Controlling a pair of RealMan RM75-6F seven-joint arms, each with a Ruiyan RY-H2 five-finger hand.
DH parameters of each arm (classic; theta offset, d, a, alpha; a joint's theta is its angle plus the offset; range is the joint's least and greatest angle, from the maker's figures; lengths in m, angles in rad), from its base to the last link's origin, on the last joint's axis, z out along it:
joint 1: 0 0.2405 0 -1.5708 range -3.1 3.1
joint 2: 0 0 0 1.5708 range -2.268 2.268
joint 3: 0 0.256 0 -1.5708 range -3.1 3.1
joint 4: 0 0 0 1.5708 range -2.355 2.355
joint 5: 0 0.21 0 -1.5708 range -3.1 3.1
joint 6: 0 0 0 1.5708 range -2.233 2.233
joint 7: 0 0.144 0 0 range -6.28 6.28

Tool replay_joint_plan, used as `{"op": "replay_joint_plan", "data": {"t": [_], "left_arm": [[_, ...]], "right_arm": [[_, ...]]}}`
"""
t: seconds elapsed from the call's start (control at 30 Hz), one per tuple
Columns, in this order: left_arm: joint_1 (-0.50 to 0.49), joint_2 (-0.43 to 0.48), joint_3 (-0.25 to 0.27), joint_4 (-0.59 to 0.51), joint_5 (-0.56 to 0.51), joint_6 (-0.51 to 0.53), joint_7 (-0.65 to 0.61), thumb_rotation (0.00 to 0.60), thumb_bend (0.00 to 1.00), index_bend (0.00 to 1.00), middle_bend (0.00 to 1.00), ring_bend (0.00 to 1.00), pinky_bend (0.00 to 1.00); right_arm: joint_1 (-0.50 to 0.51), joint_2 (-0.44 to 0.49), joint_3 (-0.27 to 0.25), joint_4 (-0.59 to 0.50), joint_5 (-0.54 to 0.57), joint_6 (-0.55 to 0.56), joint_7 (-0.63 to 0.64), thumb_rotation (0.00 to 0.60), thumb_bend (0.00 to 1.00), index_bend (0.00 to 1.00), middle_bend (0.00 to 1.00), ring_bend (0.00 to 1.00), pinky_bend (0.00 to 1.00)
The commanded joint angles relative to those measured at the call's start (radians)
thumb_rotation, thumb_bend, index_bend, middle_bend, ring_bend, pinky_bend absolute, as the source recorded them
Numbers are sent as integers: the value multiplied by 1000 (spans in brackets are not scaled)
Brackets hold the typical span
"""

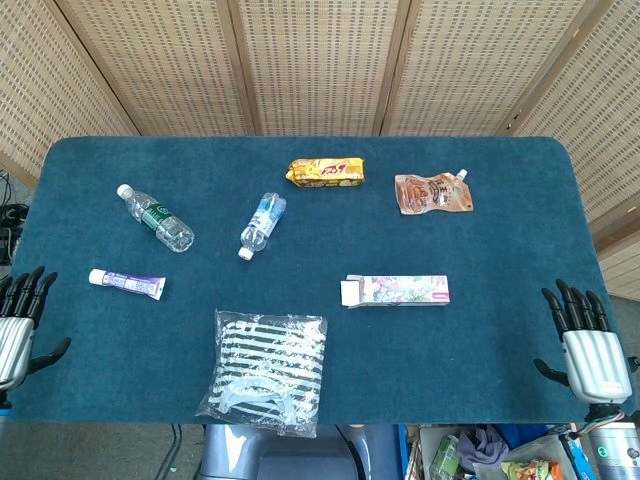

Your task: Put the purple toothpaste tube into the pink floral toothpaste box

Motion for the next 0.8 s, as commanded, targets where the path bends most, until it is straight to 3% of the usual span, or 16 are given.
{"op": "replay_joint_plan", "data": {"t": [0.03, 0.53, 0.8], "left_arm": [[0, 0, 0, 0, 1, 0, 0, 600, 257, 0, 0, 0, 0], [-9, -2, -1, 1, 22, 4, -1, 600, 262, 0, 0, 0, 0], [-64, 41, -23, 46, 9, -71, -5, 600, 267, 0, 0, 0, 13]], "right_arm": [[0, -1, -1, 0, -1, 0, -1, 600, 88, 0, 0, 0, 0], [1, -3, -3, 3, 0, -6, 0, 600, 89, 0, 0, 0, 0], [4, -7, -4, -1, 3, -13, -11, 600, 89, 0, 0, 0, 0]]}}
